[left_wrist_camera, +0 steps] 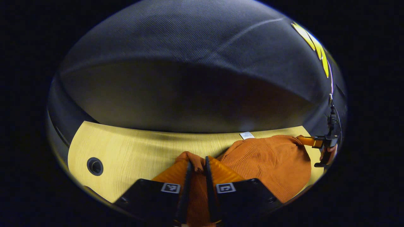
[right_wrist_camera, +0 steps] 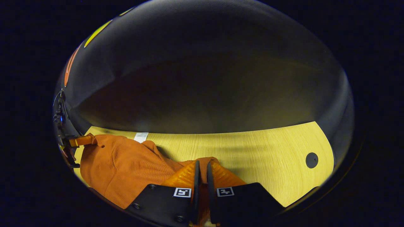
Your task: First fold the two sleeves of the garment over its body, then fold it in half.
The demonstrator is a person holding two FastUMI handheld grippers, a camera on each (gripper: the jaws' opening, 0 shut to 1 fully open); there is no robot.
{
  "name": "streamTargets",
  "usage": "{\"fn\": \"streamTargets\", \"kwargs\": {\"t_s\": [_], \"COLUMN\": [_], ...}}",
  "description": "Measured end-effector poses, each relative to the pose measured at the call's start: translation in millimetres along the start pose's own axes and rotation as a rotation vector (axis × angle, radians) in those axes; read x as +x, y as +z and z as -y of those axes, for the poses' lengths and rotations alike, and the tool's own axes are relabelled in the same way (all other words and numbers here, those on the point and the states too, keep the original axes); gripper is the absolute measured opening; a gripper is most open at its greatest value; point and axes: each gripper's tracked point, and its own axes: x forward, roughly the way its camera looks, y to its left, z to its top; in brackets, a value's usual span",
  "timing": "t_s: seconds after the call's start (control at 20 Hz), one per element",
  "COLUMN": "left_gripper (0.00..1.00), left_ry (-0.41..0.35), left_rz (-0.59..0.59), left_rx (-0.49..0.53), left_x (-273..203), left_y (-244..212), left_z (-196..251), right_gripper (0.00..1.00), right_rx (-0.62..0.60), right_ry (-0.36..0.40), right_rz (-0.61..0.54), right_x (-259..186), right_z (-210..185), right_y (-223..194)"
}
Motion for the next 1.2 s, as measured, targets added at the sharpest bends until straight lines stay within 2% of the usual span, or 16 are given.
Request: {"fn": "streamTargets", "kwargs": {"t_s": [0.05, 0.1, 0.2, 0.25, 0.4, 0.5, 0.65, 0.95, 1.15, 1.2], "left_gripper": [0.39, 0.59, 1.00, 0.99, 0.99, 0.99, 0.99, 0.98, 0.98, 0.98], "left_ry": [0.026, 0.057, 0.102, 0.101, 0.134, 0.136, 0.155, 0.162, 0.231, 0.213], "left_rz": [0.010, 0.031, 0.073, 0.082, 0.136, 0.219, 0.355, 0.572, 0.698, 0.715], "left_rx": [-0.012, -0.028, -0.061, -0.083, -0.143, -0.178, -0.142, -0.019, 0.084, 0.080], "left_x": [-2, -1, -12, -18, -47, -73, -122, -273, -355, -369], "left_y": [3, 7, 17, 21, 39, 60, 81, 139, 148, 148], "left_z": [1, -2, -9, -7, -17, -23, -15, 55, 96, 108], "right_gripper": [0.14, 0.22, 0.65, 0.86, 0.98, 0.98, 0.98, 0.97, 0.95, 0.95], "right_rx": [0.007, 0.010, -0.011, -0.002, 0.073, 0.075, 0.037, -0.077, -0.079, -0.093], "right_ry": [0.006, -0.004, -0.028, -0.040, -0.054, -0.080, -0.067, -0.038, -0.014, -0.011], "right_rz": [0.001, -0.009, 0.009, 0.037, 0.123, 0.194, 0.309, 0.606, 0.705, 0.720], "right_x": [-1, -1, -14, -23, -58, -90, -157, -334, -416, -426], "right_z": [0, 7, 24, 33, 53, 62, 49, -4, -27, -32], "right_y": [2, 3, 10, 17, 39, 47, 73, 135, 127, 119]}}
